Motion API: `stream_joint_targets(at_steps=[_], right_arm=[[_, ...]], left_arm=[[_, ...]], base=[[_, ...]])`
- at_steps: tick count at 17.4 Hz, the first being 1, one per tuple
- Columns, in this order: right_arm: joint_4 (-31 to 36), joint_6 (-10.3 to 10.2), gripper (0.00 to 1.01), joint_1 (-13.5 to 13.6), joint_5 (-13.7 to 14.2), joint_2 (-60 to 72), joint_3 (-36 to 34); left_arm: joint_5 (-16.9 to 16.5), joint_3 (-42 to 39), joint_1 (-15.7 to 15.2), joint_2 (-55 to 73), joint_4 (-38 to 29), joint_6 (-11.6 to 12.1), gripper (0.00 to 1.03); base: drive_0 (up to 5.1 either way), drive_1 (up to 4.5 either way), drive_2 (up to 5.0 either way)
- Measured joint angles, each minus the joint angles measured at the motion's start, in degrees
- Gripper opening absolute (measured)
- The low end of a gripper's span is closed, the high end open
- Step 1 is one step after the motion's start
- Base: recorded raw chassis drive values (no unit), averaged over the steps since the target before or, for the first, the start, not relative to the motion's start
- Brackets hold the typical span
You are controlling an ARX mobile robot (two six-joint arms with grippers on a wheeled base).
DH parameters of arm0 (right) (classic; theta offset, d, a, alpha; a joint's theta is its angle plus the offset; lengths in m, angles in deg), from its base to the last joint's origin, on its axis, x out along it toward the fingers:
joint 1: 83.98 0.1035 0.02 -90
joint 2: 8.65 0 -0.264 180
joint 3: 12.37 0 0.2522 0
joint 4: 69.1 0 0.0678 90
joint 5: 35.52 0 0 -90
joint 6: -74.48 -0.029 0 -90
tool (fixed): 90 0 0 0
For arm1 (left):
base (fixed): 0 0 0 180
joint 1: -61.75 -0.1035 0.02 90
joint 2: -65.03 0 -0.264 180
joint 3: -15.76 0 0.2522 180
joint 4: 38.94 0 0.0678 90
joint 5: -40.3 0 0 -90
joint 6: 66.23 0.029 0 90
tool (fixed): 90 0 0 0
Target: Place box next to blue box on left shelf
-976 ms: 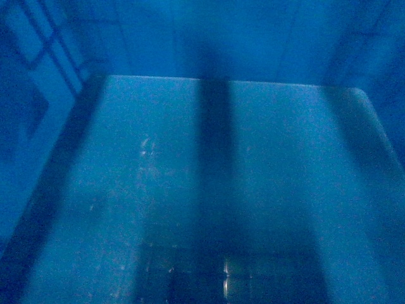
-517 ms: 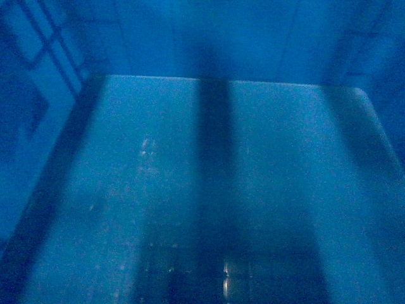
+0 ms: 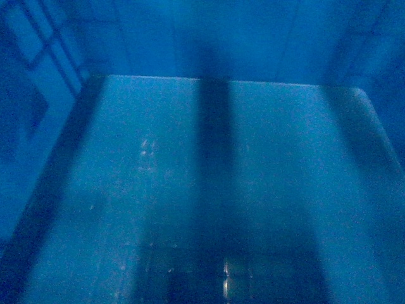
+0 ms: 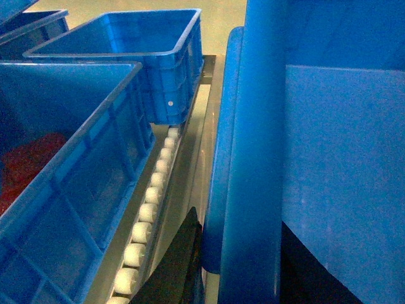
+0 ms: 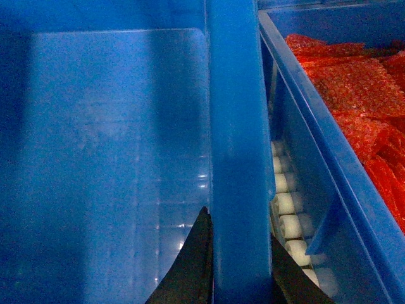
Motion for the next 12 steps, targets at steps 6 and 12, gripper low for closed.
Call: stream_joint_targets(at_steps=[6, 12], right_arm=[[0.0, 0.02, 0.09, 0.0, 0.0, 0.0, 0.0], [0.0, 0.02, 0.09, 0.0, -0.02, 0.0, 0.0]], left_arm=[[0.0, 0.0, 0.0, 0.0, 0.0, 0.0, 0.19], [1.18, 0.0, 0.42, 0.09, -0.11, 0.2, 0.19]], base=[[0.0, 0.0, 0.0], [0.0, 0.0, 0.0]])
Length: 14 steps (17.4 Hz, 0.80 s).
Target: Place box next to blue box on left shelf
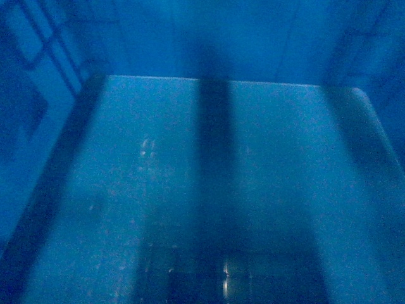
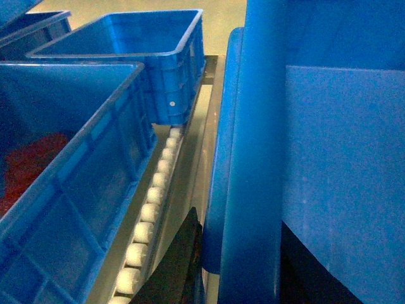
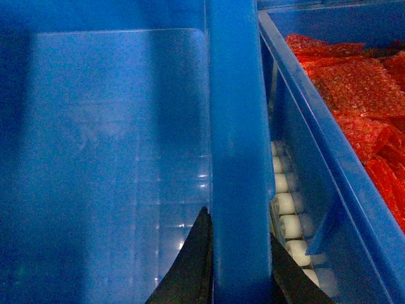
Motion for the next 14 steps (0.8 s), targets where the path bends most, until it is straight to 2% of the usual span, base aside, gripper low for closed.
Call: stream_joint_targets(at_steps=[1, 2, 4, 6, 8, 9, 10, 11, 12, 14], right_arm=[[0.02, 0.0, 0.09, 0.0, -0.04, 0.02, 0.0], [1.95, 0.83, 0.09, 0.13, 0.5, 0.02, -0.37], [11.34, 4.22, 0.09, 3.13, 5.03, 0.0, -4.17], [13.79, 6.49, 0.09, 3.54, 5.99, 0.61, -3.5], [10.19, 5.31, 0.09, 2.93, 4.2, 4.68, -0.48], [8.15, 4.46, 0.09, 1.01, 1.03, 8.07, 1.73], [13.53, 5.07, 0.09, -3.96, -5.86, 19.12, 4.09], [16.44, 5.68, 0.09, -5.33, -7.17, 23.39, 4.9], [16.57, 5.84, 0.09, -6.6, -9.09, 26.53, 6.49], [17.38, 6.16, 0.09, -6.88, -9.64, 32.02, 8.0]], left_arm=[[3.23, 0.0, 1.2, 0.48, -0.28, 0.09, 0.19], [5.01, 0.0, 1.53, 0.76, -0.44, 0.02, 0.19], [7.02, 0.15, 1.53, 1.38, -1.88, -0.33, 0.19], [7.06, 0.57, 0.87, 1.42, -1.7, -0.96, 0.19], [3.89, 2.19, -2.29, 3.37, 0.13, -0.79, 0.19], [0.87, 3.06, -4.7, 5.31, 1.14, -0.76, 0.19], [-8.04, 4.83, -11.56, 12.7, -1.79, -0.42, 0.19], [-10.23, 5.57, -13.42, 15.43, -3.3, -0.13, 0.19], [-11.58, 6.16, -14.47, 17.66, -4.57, 0.24, 0.19], [-13.68, 6.91, -16.35, 21.86, -4.9, 0.31, 0.19]], base=[[0.0, 0.0, 0.0], [0.0, 0.0, 0.0], [0.0, 0.0, 0.0], [0.0, 0.0, 0.0], [0.0, 0.0, 0.0], [0.0, 0.0, 0.0], [0.0, 0.0, 0.0], [0.0, 0.0, 0.0], [0.0, 0.0, 0.0], [0.0, 0.0, 0.0]])
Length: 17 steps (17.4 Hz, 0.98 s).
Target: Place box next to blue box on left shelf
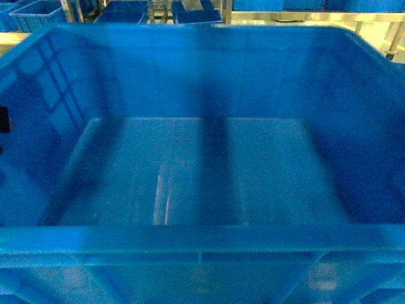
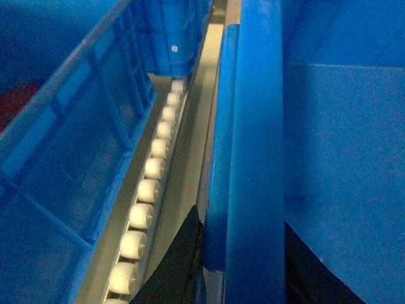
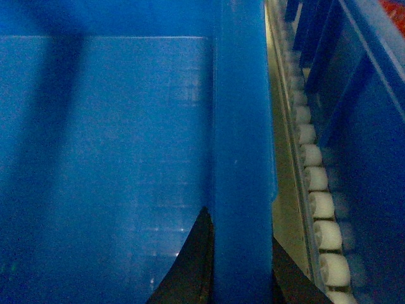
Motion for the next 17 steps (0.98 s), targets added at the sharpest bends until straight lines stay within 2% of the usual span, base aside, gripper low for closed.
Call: stream_joint_targets(at_steps=[3, 6, 9, 10, 12, 15, 17], right_arm=[[-1.79, -0.63, 0.09, -0.04, 0.2, 2.69, -0.2], [0.55, -1.18, 0.09, -0.04, 0.96, 4.81, -1.16], [0.11, -1.86, 0.09, 0.11, 1.33, 6.19, -0.42], [-0.72, -1.97, 0.09, 0.13, 1.4, 6.23, -0.11], [-2.38, -0.48, 0.31, 0.24, 3.34, 5.6, 0.24], [-4.74, 0.33, 0.65, 0.5, 5.38, 3.74, 0.17], [2.58, 0.44, 0.86, 0.44, 7.63, 0.7, -0.59]], left_arm=[[-3.34, 0.31, -1.27, 4.7, 0.72, 0.0, 0.19], [-4.98, 0.46, -1.73, 8.92, -3.52, 1.05, 0.19], [-5.84, 2.01, -2.16, 11.82, -4.33, 1.25, 0.19], [-5.84, 2.23, -2.16, 12.24, -4.24, 1.18, 0.26], [-4.57, 3.08, -2.19, 12.0, -2.16, 0.87, 0.47], [-1.05, 3.43, -2.45, 10.91, -0.79, 1.38, 0.8], [3.8, 4.48, -4.28, 8.44, -7.74, 0.81, 0.99]], base=[[0.0, 0.0, 0.0], [0.0, 0.0, 0.0], [0.0, 0.0, 0.0], [0.0, 0.0, 0.0], [0.0, 0.0, 0.0], [0.0, 0.0, 0.0], [0.0, 0.0, 0.0]])
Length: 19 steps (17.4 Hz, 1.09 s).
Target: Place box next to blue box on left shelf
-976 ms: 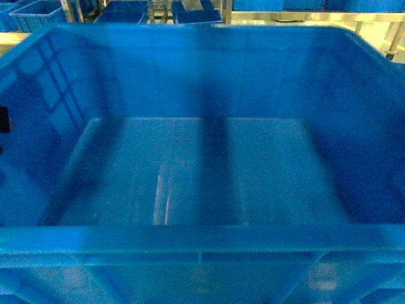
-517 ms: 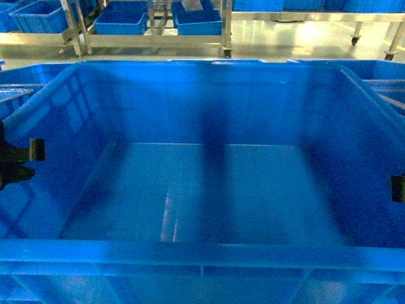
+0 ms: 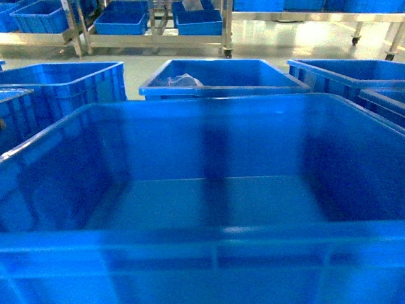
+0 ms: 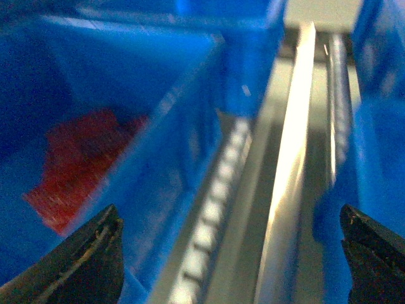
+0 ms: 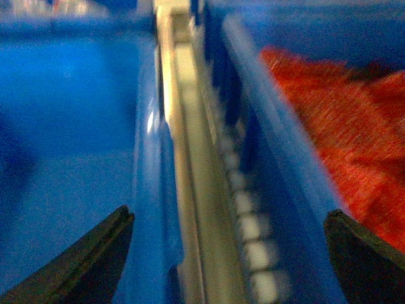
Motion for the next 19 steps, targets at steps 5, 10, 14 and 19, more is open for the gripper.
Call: stream_joint_targets(at_steps=[5, 10, 14, 19], right_arm=[[10.12, 2.73, 0.98, 0.39, 3.65, -6.03, -3.26], [10.82, 4.0, 0.98, 0.0, 3.98, -9.77, -4.7], [33.09, 5.92, 0.54, -4.59, -10.91, -14.58, -17.75], [29.0, 6.56, 0.02, -10.62, -16.81, -25.94, -24.81]], left_arm=[[2.08, -0.09, 2.54, -5.49, -4.92, 0.79, 0.98], [2.4, -0.55, 2.27, -8.31, -4.63, 1.79, 0.98], [-20.26, -13.88, -3.06, -13.2, -24.63, 3.69, 0.63], [-21.75, -25.59, -2.6, -23.65, -25.73, 3.69, 0.01]], base=[[0.0, 0.0, 0.0], [0.0, 0.0, 0.0], [0.0, 0.0, 0.0], [0.0, 0.0, 0.0]])
